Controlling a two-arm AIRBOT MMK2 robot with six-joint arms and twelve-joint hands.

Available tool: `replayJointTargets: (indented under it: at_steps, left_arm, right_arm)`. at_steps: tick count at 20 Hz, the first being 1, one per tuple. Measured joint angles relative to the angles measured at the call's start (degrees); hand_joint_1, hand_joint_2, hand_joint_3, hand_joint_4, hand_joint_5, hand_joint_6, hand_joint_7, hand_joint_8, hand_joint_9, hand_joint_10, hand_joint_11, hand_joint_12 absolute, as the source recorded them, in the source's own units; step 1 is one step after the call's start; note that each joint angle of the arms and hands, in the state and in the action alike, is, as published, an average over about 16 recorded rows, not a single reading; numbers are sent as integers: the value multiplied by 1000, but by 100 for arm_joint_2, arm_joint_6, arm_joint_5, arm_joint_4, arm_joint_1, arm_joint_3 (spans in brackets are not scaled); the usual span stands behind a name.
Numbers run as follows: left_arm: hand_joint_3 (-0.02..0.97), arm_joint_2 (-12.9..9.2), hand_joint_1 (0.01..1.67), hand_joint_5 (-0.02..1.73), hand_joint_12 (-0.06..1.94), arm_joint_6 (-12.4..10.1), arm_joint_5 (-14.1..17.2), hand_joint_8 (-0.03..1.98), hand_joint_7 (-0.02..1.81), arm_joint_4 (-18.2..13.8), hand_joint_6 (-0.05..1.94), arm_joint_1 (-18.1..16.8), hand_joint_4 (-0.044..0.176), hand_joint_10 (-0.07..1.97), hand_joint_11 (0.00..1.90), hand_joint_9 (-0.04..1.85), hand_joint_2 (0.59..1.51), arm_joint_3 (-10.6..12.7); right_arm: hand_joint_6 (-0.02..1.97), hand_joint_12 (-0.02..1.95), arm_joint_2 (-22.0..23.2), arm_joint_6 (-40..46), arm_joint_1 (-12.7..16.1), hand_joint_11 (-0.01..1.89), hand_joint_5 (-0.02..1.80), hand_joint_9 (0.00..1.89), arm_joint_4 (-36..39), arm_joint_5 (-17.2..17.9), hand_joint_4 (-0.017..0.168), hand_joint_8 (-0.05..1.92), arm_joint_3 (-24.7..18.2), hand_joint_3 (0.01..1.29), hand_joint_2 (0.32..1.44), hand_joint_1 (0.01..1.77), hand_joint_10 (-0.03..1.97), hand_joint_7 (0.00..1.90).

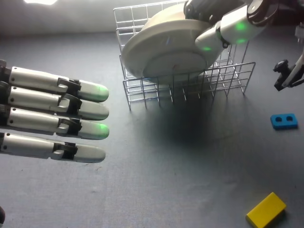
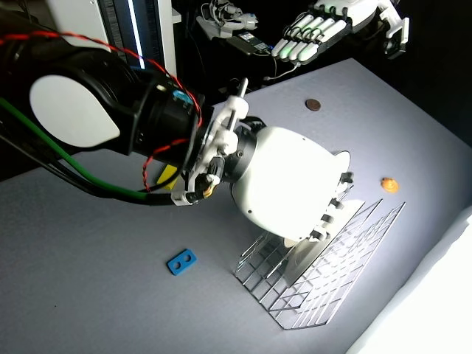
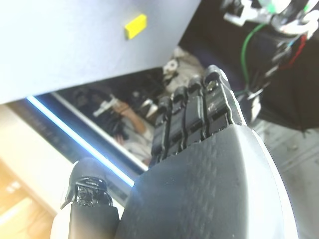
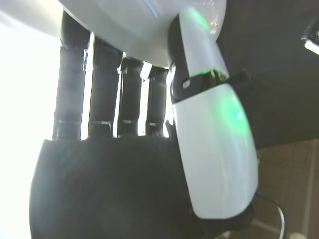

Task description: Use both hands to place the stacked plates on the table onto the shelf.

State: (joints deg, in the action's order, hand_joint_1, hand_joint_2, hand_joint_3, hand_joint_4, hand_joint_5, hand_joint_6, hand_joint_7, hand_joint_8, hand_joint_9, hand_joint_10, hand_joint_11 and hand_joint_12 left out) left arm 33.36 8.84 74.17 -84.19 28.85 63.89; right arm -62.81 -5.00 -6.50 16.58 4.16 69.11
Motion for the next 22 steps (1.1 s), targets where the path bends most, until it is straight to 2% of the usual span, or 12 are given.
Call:
replayJointTargets:
  at_steps: [2,4,11,17,19,22]
  left_arm:
    - [7,1,19,94,13,12,1,1,78,-13,14,8,7,12,22,29,1200,-12]
    - [8,2,19,91,13,19,6,1,79,-26,15,13,7,12,22,28,1200,-21]
    - [10,19,19,86,13,33,33,1,78,-77,15,2,7,12,21,29,1200,-7]
    - [11,34,19,90,13,10,75,1,83,-63,16,-22,7,13,24,36,1201,19]
    - [11,39,19,91,13,4,84,1,82,-50,16,-30,7,13,26,36,1201,28]
    - [11,42,19,88,12,-5,94,1,74,-44,16,-41,7,13,25,31,1201,37]
  right_arm:
    - [1069,1096,-44,-27,-80,689,848,1148,-4,31,14,1019,77,11,1122,1195,13,925]
    - [1018,1085,-81,-58,-153,657,837,1106,-5,61,13,881,141,11,1126,1183,12,916]
    - [573,1039,-132,-153,-302,508,778,926,1,123,5,410,272,11,1100,1130,10,850]
    - [177,1006,-17,-146,-223,364,721,775,8,138,-3,32,231,11,1059,1085,21,778]
    - [58,1003,46,-123,-163,334,713,747,36,160,-3,0,189,11,1043,1077,23,757]
    - [30,1001,171,-86,-61,314,707,731,193,263,-3,6,93,11,1034,1073,25,742]
